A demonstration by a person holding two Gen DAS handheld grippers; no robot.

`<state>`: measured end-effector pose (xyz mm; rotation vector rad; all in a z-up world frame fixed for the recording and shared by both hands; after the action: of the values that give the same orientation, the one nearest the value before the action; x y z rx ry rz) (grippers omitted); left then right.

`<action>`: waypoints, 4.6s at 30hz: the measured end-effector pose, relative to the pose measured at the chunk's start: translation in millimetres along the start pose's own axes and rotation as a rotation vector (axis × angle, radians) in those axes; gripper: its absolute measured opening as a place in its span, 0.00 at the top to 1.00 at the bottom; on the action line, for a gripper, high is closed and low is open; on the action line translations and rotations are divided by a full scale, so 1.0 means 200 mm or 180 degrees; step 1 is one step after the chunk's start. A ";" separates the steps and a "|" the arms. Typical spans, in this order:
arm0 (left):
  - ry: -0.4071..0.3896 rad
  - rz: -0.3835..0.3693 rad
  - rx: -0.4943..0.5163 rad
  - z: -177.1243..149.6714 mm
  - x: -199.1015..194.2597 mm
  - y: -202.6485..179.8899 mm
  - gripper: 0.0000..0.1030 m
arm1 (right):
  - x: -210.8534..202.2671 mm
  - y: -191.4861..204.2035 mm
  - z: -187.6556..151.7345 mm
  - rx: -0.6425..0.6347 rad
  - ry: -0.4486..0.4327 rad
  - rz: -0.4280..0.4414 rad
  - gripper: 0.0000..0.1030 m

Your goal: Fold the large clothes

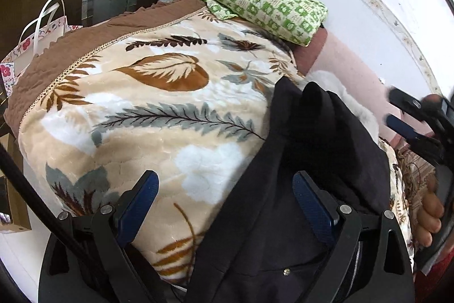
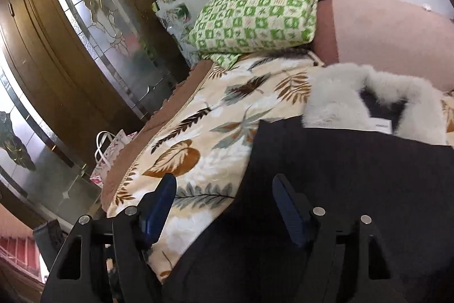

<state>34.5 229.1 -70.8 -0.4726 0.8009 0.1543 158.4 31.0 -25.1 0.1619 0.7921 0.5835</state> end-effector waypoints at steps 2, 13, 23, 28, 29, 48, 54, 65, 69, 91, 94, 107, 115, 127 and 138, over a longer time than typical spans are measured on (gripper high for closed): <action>0.0020 -0.0037 -0.0019 0.02 0.02 -0.02 0.08 | -0.07 -0.06 0.00 -0.0056 -0.0077 -0.0239 0.28; -0.0126 -0.0256 0.0764 0.23 0.28 -0.60 0.15 | -0.04 -0.68 -0.18 0.0557 0.0151 -0.0984 0.65; 0.0670 -0.0055 0.0560 0.21 0.95 -0.57 0.10 | 0.01 -1.13 -0.31 0.0867 0.0200 -0.1218 0.64; 0.0443 -0.0019 0.0670 0.18 1.03 -0.59 0.02 | 0.08 -1.19 -0.31 0.0898 0.0098 -0.1208 0.64; 0.0393 0.0022 0.0708 0.17 1.04 -0.60 0.02 | 0.09 -1.19 -0.31 0.0882 0.0062 -0.1237 0.64; 0.0148 0.0093 0.1082 0.15 0.44 -0.56 0.18 | -0.30 -0.94 -0.40 0.0568 -0.0049 -0.1563 0.39; 0.0304 0.0208 0.1100 0.01 0.36 -0.38 0.18 | -0.51 -0.98 -0.64 0.0860 0.0000 -0.1582 0.37; 0.0425 0.0354 0.1074 -0.20 0.27 -0.19 0.18 | -0.82 -1.00 -0.94 0.1061 -0.0041 -0.1690 0.28; 0.0556 0.0113 0.0931 -0.21 0.26 -0.12 0.18 | -0.95 -1.08 -1.02 0.1163 -0.0093 -0.1913 0.24; 0.1181 -0.1173 0.0581 -0.41 0.20 -0.08 0.18 | -1.04 -1.26 -1.35 0.2163 0.0106 -0.0792 0.11; 0.1272 -0.1277 0.0538 -0.45 0.19 -0.05 0.18 | -1.01 -1.19 -1.39 0.2066 0.0164 -0.0796 0.11; 0.1219 -0.1195 0.0830 -0.64 0.15 -0.08 0.18 | -0.96 -0.90 -1.48 0.1583 0.0316 -0.0856 0.17; 0.1158 -0.1120 0.1032 -0.70 0.12 -0.13 0.18 | -0.91 -0.83 -1.47 0.1348 0.0324 -0.1017 0.27; 0.0748 -0.0845 0.0971 -0.54 -0.11 -0.15 0.84 | -1.10 -0.79 -1.42 0.1398 0.0020 -0.0922 0.78; 0.0349 -0.1055 0.1012 -0.23 -0.20 -0.41 0.85 | -1.20 -0.69 -0.94 0.1089 -0.0545 -0.0663 0.85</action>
<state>2.6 137.4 -40.4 -0.3079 0.8250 -0.3053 -49.4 -230.0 -54.2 0.4325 0.7265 0.2301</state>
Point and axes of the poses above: each gripper's, at about its wrist camera, not at the fingertips, and x roughly the way its jaws point, y to its left, z to its top, the point moved 3 cm from there along x, roughly the way its jaws point, and after that the axes turned 2 degrees about z, right-handed, at the moved point
